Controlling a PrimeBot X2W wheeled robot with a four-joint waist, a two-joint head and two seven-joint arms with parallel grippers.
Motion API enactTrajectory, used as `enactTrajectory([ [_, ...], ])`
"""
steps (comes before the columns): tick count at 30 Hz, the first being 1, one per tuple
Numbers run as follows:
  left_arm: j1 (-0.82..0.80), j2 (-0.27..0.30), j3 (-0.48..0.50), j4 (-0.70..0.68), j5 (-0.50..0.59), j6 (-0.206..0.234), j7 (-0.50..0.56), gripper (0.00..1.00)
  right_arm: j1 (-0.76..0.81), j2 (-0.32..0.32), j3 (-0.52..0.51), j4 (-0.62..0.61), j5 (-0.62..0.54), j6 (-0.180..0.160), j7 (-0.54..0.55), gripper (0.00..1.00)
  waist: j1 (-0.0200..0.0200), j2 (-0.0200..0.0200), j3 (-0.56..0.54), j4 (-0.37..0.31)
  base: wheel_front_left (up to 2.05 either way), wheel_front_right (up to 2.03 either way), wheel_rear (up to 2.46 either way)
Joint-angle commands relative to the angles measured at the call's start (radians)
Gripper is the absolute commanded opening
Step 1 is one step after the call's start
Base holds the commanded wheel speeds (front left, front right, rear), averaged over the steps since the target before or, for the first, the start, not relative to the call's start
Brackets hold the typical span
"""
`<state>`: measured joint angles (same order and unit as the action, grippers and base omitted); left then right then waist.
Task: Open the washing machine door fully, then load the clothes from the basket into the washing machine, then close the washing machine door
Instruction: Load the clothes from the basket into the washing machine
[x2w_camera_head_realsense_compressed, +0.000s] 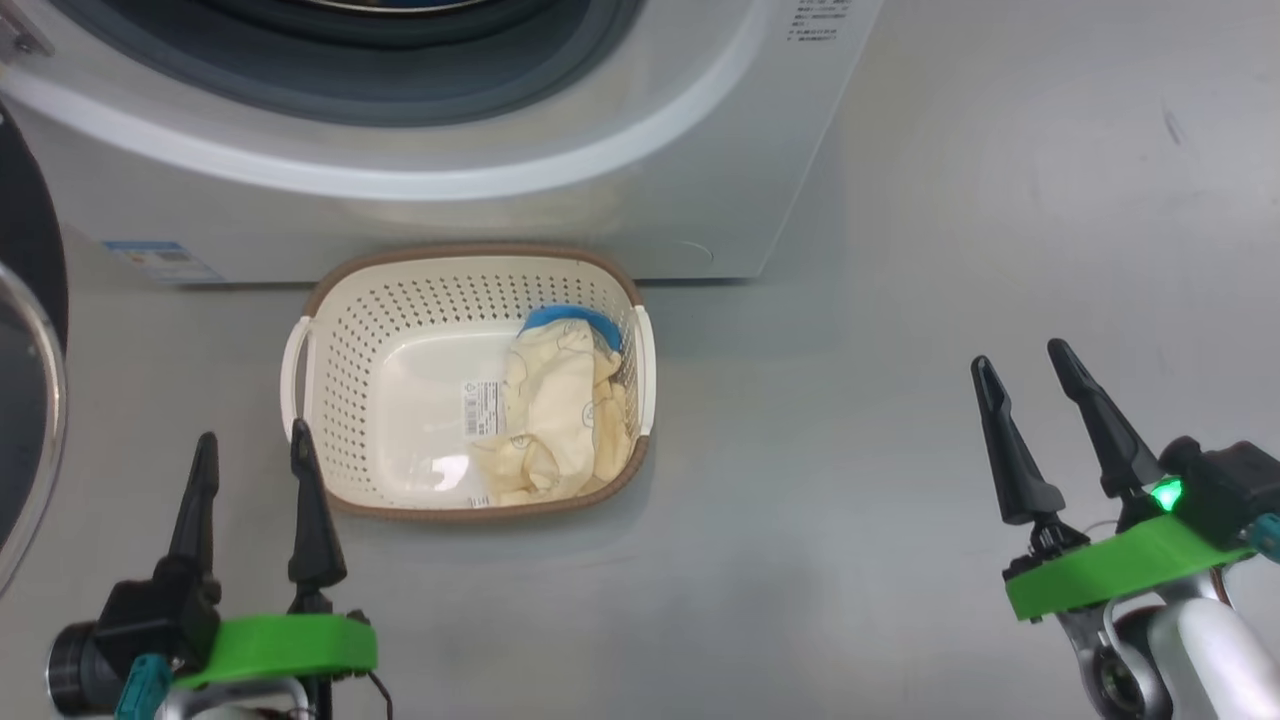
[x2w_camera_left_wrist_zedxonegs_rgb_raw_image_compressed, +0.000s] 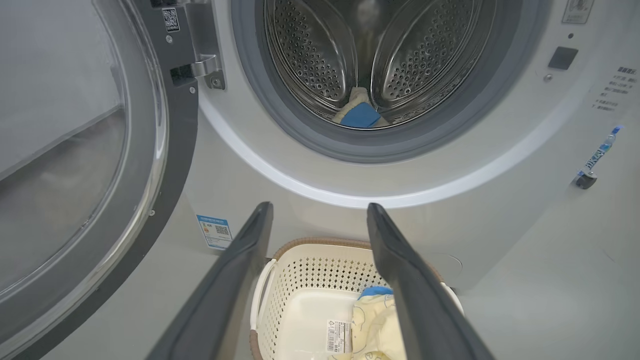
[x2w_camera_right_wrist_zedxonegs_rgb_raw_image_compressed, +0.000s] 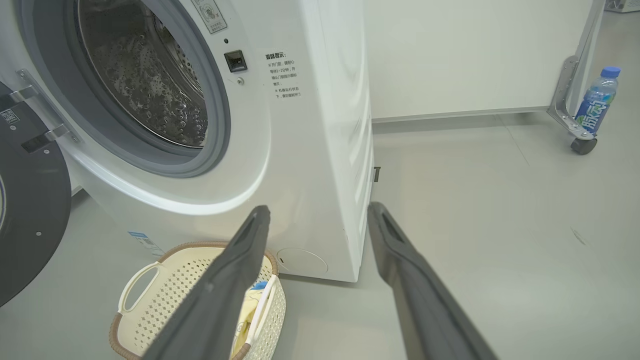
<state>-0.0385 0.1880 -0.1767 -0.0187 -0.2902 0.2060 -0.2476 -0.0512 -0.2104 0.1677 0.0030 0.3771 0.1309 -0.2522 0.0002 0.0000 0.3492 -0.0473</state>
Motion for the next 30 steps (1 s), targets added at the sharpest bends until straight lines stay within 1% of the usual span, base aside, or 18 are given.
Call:
enactTrajectory([
  [1, -0.04, 0.007, 0.03, -0.02, 0.01, -0.004, -0.012, 1.0, -0.025, -0.019, 0.016, -0.033, -0.002, 0.0, -0.01, 1.0, -0.0002, 0.0, 0.051, 0.0, 0.0, 0.0, 0.0],
  [10, -0.206, 0.006, 0.02, 0.047, 0.015, -0.034, -0.013, 1.0, -0.079, -0.018, 0.031, -0.035, 0.006, 0.0, -0.01, 1.0, -0.0002, 0.0, 0.17, -0.023, 0.0, 0.0, 0.0],
  [13, -0.25, 0.007, 0.016, 0.069, 0.014, -0.044, -0.013, 1.0, -0.09, -0.017, 0.036, -0.036, 0.007, 0.0, -0.01, 1.0, -0.0002, 0.0, 0.193, -0.032, 0.0, 0.0, 0.0],
  [14, -0.298, 0.008, 0.011, 0.092, 0.016, -0.057, -0.013, 1.0, -0.101, -0.015, 0.039, -0.037, 0.009, 0.0, -0.01, 1.0, -0.0002, 0.0, 0.215, -0.041, 0.0, 0.0, 0.0],
  [23, -0.512, 0.014, -0.029, 0.242, 0.024, -0.12, -0.007, 1.0, -0.142, -0.008, 0.056, -0.04, 0.012, 0.0, -0.01, 1.0, -0.0002, 0.0, 0.309, -0.086, 0.0, 0.0, 0.0],
  [30, -0.657, 0.012, -0.056, 0.416, 0.021, -0.17, 0.007, 1.0, -0.162, -0.005, 0.065, -0.042, 0.015, 0.0, -0.01, 1.0, -0.0002, 0.0, 0.382, -0.124, 0.0, 0.0, 0.0],
])
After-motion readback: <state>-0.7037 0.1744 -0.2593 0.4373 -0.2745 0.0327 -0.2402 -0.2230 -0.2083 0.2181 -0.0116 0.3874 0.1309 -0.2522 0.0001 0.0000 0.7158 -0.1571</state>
